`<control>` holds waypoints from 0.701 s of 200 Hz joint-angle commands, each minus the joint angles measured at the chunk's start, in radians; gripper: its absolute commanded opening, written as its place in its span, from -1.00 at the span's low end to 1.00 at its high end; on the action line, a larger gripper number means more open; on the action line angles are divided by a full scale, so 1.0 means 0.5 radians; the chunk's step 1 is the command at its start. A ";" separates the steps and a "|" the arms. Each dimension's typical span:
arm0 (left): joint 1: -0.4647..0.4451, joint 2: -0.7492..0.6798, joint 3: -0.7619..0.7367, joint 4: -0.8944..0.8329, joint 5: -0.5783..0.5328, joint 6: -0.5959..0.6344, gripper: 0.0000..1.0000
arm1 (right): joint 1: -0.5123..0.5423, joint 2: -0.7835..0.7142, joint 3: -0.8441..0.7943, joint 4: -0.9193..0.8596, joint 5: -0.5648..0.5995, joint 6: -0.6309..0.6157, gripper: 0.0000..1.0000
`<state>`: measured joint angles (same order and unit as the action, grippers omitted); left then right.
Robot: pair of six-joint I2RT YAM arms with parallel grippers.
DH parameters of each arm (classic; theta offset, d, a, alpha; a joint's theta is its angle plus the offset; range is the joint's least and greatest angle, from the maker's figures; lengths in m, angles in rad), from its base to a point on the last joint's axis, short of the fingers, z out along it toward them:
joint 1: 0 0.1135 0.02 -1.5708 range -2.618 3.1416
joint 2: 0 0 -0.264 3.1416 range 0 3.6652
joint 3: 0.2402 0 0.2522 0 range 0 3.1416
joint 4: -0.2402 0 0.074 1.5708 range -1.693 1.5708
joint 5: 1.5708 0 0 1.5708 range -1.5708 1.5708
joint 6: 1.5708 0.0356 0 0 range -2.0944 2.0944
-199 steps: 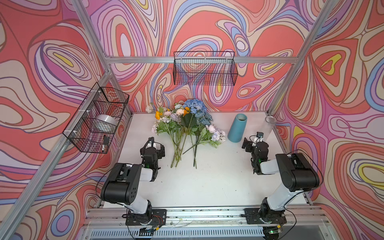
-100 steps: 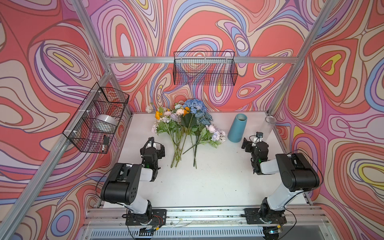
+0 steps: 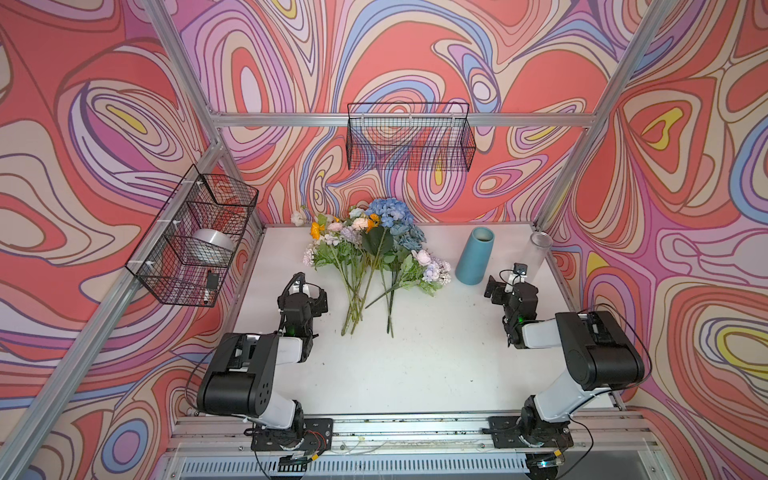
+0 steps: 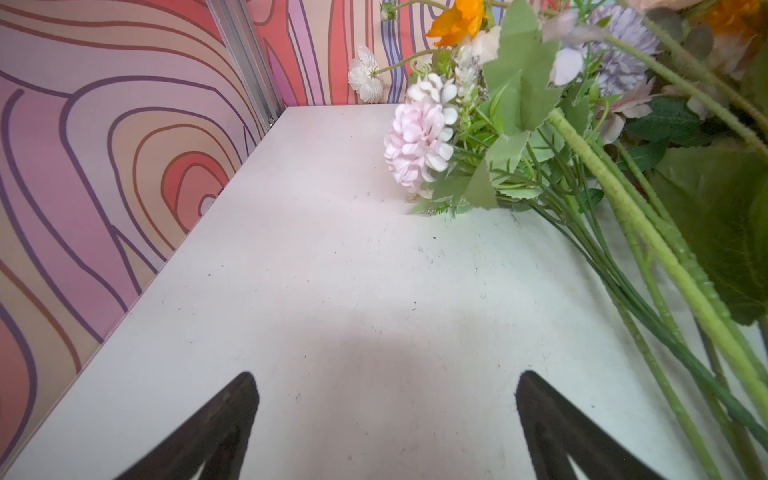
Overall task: Arrange the flowers into the vase
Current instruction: 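Move the left gripper to the stems while the right approaches the teal vase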
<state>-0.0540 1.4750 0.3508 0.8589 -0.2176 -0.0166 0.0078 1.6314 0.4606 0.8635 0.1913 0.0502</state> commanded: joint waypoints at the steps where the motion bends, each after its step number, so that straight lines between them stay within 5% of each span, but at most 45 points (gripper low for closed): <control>1: 0.004 -0.248 0.045 -0.222 -0.026 -0.026 1.00 | 0.015 -0.203 0.104 -0.313 0.035 0.051 0.96; 27: -0.007 -0.538 0.123 -0.592 -0.086 -0.202 1.00 | 0.041 -0.418 0.174 -0.693 -0.022 0.128 0.94; 71: -0.052 -0.739 0.243 -0.836 0.314 -0.609 0.99 | 0.172 -0.675 0.345 -1.159 -0.182 0.271 0.97; 140: -0.423 -0.571 0.436 -0.825 0.577 -0.933 0.99 | 0.188 -0.347 0.953 -1.503 -0.383 0.486 0.97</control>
<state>-0.2504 1.1610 0.5533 0.4454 -0.0128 -0.3706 0.0933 1.3956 0.8742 0.1944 0.0486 0.2512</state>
